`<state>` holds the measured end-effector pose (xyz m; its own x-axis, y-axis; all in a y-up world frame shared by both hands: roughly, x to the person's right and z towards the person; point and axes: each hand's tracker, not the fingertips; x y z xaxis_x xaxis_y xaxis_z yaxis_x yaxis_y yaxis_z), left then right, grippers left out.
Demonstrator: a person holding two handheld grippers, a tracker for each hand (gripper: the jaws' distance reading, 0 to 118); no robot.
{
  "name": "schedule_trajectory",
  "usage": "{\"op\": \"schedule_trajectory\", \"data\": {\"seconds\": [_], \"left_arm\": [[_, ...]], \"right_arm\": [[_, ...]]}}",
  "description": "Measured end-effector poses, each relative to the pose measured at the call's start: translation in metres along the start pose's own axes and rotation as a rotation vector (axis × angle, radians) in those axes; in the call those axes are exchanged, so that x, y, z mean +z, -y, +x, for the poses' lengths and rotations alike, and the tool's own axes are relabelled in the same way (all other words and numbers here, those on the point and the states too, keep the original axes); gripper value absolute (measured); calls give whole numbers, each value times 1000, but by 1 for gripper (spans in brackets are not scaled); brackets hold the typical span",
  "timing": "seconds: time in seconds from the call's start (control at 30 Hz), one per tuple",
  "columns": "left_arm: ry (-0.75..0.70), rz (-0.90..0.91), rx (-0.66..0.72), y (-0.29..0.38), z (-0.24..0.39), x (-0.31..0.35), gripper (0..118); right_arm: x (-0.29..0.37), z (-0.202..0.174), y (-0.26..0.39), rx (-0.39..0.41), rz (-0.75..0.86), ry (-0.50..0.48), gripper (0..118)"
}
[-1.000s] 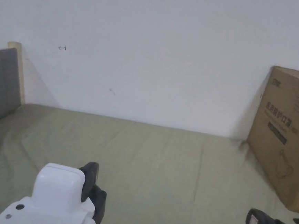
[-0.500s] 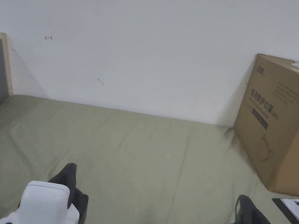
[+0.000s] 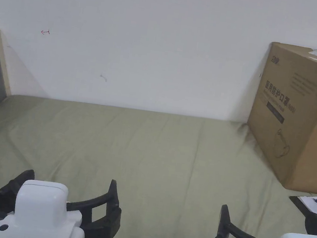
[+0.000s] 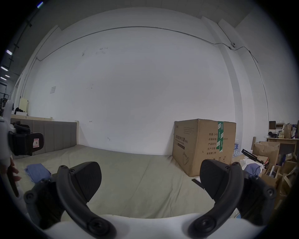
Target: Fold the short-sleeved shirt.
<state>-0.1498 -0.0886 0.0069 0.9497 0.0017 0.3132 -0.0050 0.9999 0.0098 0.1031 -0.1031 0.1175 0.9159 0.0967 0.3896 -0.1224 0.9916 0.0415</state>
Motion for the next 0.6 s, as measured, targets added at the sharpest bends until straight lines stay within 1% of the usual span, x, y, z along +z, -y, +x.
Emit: {"op": "schedule_trajectory", "data": {"seconds": [0.1, 0.2, 0.27, 0.3, 0.37, 0.43, 0.6], "left_arm": [[10, -15, -4, -2, -1, 0, 118], [47, -18, 23, -5, -4, 1, 118], [19, -37, 24, -4, -1, -1, 118], [-30, -47, 23, -4, 0, -2, 118], [-80, -64, 13, -1, 2, -7, 118], [-84, -83, 7, 0, 3, -11, 118], [-41, -106, 48, 4, 0, -12, 118]], "right_arm": [[-2, 2, 1, -12, -8, 7, 118], [-2, 2, 0, -15, -9, 13, 118], [-2, 2, 0, -15, -10, 13, 118], [-3, 1, 0, -13, -11, 13, 118], [-4, 0, 1, -10, -18, 14, 118], [-6, -2, 2, -9, -26, 11, 118], [-6, -4, 4, -18, -44, 6, 118]]}}
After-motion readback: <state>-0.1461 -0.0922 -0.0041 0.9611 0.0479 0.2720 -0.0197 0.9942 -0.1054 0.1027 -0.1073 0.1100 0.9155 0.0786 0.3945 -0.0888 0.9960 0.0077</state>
